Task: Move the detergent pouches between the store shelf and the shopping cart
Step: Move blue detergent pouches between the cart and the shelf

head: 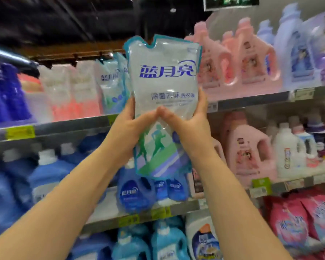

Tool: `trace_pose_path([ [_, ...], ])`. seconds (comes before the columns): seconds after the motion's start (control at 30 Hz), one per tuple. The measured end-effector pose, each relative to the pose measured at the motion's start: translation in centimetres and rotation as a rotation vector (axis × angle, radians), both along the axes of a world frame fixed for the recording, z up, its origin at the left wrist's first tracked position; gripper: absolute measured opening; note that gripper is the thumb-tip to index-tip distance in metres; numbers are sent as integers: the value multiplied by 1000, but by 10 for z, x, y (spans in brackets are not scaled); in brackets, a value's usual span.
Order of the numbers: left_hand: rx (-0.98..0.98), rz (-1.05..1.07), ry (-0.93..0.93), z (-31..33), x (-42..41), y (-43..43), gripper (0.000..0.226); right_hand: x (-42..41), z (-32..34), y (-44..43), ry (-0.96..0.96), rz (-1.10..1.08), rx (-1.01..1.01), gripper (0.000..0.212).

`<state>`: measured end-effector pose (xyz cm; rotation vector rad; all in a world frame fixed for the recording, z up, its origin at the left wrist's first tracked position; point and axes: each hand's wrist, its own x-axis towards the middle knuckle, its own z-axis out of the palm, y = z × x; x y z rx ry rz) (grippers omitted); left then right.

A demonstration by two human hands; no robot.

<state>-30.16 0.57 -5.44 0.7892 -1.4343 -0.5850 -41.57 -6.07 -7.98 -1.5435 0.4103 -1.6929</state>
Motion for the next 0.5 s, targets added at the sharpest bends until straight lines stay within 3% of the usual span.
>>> trace_pose_path([
  [0.17, -120, 135, -48, 42, 59, -21, 50, 67, 50, -33, 34, 82, -96, 123],
  [0.3, -155, 203, -67, 73, 92, -51, 55, 102, 83, -73, 67, 134, -164, 114],
  [0.37, -136, 224, -75, 95, 106, -67, 61, 115, 107, -97, 92, 141, -189, 101],
  [0.5, 21, 382, -214, 134, 133, -104, 71, 137, 144, -145, 183, 57, -246, 112],
])
